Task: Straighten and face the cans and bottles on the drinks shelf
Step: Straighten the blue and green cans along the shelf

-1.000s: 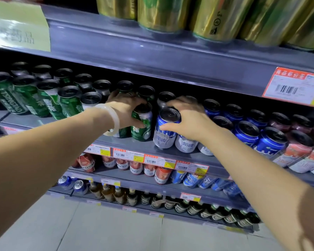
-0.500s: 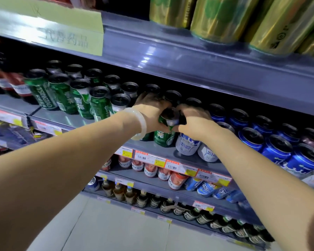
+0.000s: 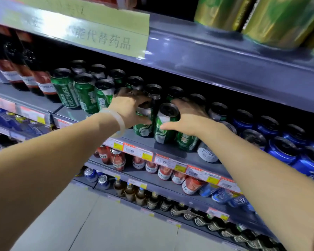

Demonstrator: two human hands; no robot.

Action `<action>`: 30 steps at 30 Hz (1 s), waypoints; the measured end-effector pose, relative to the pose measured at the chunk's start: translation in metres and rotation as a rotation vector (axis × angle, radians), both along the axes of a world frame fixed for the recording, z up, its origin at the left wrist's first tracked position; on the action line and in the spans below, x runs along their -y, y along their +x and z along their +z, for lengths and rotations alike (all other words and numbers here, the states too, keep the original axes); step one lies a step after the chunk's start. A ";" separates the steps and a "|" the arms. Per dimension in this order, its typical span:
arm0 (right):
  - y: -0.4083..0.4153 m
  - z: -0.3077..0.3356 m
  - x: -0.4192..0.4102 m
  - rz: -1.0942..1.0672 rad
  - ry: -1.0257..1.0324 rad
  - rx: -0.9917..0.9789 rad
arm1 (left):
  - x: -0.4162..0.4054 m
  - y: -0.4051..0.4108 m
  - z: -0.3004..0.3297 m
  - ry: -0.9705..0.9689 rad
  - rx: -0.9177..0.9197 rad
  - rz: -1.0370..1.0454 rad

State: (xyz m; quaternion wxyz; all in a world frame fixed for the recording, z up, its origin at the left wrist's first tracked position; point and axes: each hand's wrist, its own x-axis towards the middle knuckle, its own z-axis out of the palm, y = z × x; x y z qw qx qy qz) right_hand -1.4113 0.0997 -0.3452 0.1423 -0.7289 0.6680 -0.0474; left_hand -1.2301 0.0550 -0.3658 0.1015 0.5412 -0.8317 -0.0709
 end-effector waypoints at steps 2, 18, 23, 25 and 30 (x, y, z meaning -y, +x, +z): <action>0.005 -0.002 0.004 -0.035 0.012 0.021 | 0.003 -0.003 -0.005 -0.029 -0.041 -0.008; 0.016 0.010 0.007 -0.051 -0.125 0.061 | -0.004 0.030 -0.001 -0.110 -0.112 0.016; 0.040 0.018 0.017 0.025 -0.104 0.068 | 0.007 0.090 0.001 -0.033 -0.060 0.170; 0.055 0.020 0.022 0.065 -0.079 0.067 | 0.014 0.113 0.006 -0.031 -0.032 0.166; 0.105 0.021 0.044 0.078 -0.061 0.044 | 0.054 0.161 0.008 0.002 0.120 0.176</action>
